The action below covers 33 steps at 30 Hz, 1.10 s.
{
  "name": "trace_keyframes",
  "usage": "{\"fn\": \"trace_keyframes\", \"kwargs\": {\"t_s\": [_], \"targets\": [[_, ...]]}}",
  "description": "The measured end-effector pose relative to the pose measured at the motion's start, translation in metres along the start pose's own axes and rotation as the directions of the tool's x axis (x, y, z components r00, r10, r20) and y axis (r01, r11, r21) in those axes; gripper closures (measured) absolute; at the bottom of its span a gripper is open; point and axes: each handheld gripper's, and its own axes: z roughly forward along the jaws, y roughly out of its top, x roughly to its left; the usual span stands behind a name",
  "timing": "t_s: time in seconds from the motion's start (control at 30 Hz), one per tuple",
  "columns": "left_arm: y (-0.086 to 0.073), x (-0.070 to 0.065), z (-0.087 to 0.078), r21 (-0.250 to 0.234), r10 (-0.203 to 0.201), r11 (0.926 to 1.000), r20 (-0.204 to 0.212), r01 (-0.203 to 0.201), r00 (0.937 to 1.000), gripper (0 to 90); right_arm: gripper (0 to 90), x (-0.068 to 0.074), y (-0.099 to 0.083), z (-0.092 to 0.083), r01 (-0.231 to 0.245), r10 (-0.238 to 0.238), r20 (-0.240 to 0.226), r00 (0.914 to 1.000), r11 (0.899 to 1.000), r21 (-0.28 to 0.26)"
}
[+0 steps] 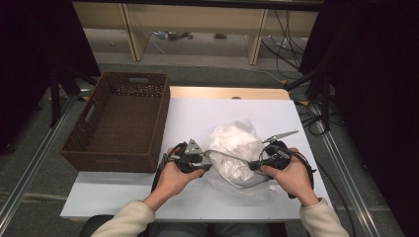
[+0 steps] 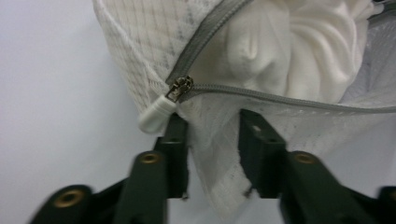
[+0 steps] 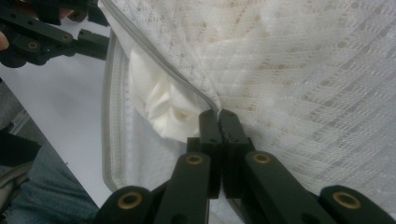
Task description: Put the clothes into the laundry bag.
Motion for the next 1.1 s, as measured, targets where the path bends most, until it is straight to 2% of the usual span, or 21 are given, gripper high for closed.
{"fn": "trace_keyframes", "kwargs": {"t_s": [0.03, 0.17, 0.23, 0.33, 0.37, 0.47, 0.53, 0.57, 0.63, 0.7, 0.77, 0.8, 0.83, 0.87, 0.93, 1.0, 1.07, 1.1], "targets": [[0.001, 0.000, 0.000, -0.002, 0.014, 0.9999, 0.006, -0.014, 0.9999, 70.1, 90.0, 0.000, 0.000, 0.000, 0.001, -0.001, -0.003, 1.0000, 1.000, 0.001], [0.003, -0.002, -0.006, 0.001, 0.016, 0.9999, 0.017, -0.016, 0.9997, 87.7, 90.0, -0.001, 0.000, 0.000, -0.011, 0.011, 0.003, 0.9999, 1.000, 0.007], [0.003, -0.005, -0.008, -0.002, 0.023, 0.9997, 0.029, -0.023, 0.9993, 88.5, 90.0, -0.002, 0.000, 0.000, -0.005, 0.005, 0.011, 0.9999, 1.000, 0.005], [0.005, -0.016, -0.015, -0.003, 0.060, 0.9982, 0.031, -0.060, 0.9977, 88.6, 90.0, -0.002, -0.001, -0.001, -0.035, 0.034, 0.035, 0.9988, 0.999, 0.014], [0.005, -0.020, -0.016, -0.005, 0.074, 0.9972, 0.039, -0.074, 0.9965, 88.6, 90.0, -0.005, -0.001, -0.001, -0.015, 0.014, 0.041, 0.9991, 1.000, 0.008], [0.006, -0.035, -0.019, -0.014, 0.101, 0.9948, 0.066, -0.101, 0.9926, 88.6, 90.0, -0.011, -0.001, -0.003, -0.043, 0.043, 0.062, 0.9972, 0.999, 0.011], [0.006, -0.045, -0.019, -0.022, 0.124, 0.9922, 0.087, -0.123, 0.9885, 88.4, 90.0, -0.017, -0.001, -0.005, -0.035, 0.034, 0.078, 0.9964, 0.999, 0.012], [0.006, -0.048, -0.019, -0.026, 0.137, 0.9905, 0.090, -0.135, 0.9865, 88.4, 90.0, -0.019, -0.002, -0.006, -0.049, 0.048, 0.082, 0.9955, 0.999, 0.015], [0.005, -0.048, -0.019, -0.014, 0.164, 0.9864, 0.058, -0.164, 0.9846, 88.1, 90.0, -0.021, -0.003, -0.006, -0.065, 0.063, 0.083, 0.9945, 0.998, 0.016], [0.004, -0.044, -0.019, -0.009, 0.155, 0.9880, 0.047, -0.154, 0.9869, 88.0, 90.0, -0.018, -0.003, -0.006, -0.064, 0.062, 0.092, 0.9938, 0.998, 0.013], [0.002, -0.038, -0.021, 0.014, 0.167, 0.9859, 0.009, -0.167, 0.9860, 88.1, 90.0, -0.015, -0.003, -0.006, -0.042, 0.041, 0.073, 0.9965, 0.999, 0.010], [0.000, -0.037, -0.021, 0.013, 0.149, 0.9887, 0.009, -0.149, 0.9888, 88.1, 90.0, -0.012, -0.003, -0.005, -0.045, 0.046, 0.085, 0.9953, 0.999, -0.009], [-0.001, -0.034, -0.022, 0.017, 0.141, 0.9898, 0.017, -0.141, 0.9898, 87.9, 90.0, -0.011, -0.002, -0.006, -0.038, 0.036, 0.080, 0.9962, 0.999, 0.014], [-0.002, -0.034, -0.022, 0.013, 0.131, 0.9913, 0.018, -0.131, 0.9913, 87.7, 90.0, -0.009, -0.002, -0.006, -0.037, 0.036, 0.078, 0.9963, 0.999, 0.011], [-0.003, -0.033, -0.023, 0.021, 0.137, 0.9904, 0.010, -0.137, 0.9905, 86.6, 89.8, -0.008, -0.002, -0.005, -0.029, 0.027, 0.077, 0.9966, 0.999, 0.015], [-0.004, -0.032, -0.022, 0.009, 0.136, 0.9906, -0.001, -0.136, 0.9907, 84.7, 89.0, -0.008, -0.002, -0.006, -0.032, 0.030, 0.075, 0.9967, 0.999, 0.015], [-0.004, -0.031, -0.022, -0.004, 0.116, 0.9932, 0.000, -0.116, 0.9932, 81.4, 85.2, -0.009, -0.002, -0.006, -0.035, 0.034, 0.065, 0.9973, 0.999, 0.011], [-0.005, -0.030, -0.022, -0.003, 0.109, 0.9940, -0.001, -0.109, 0.9940, 79.6, 84.0, -0.009, -0.002, -0.008, -0.037, 0.035, 0.075, 0.9966, 0.999, 0.017]]}}
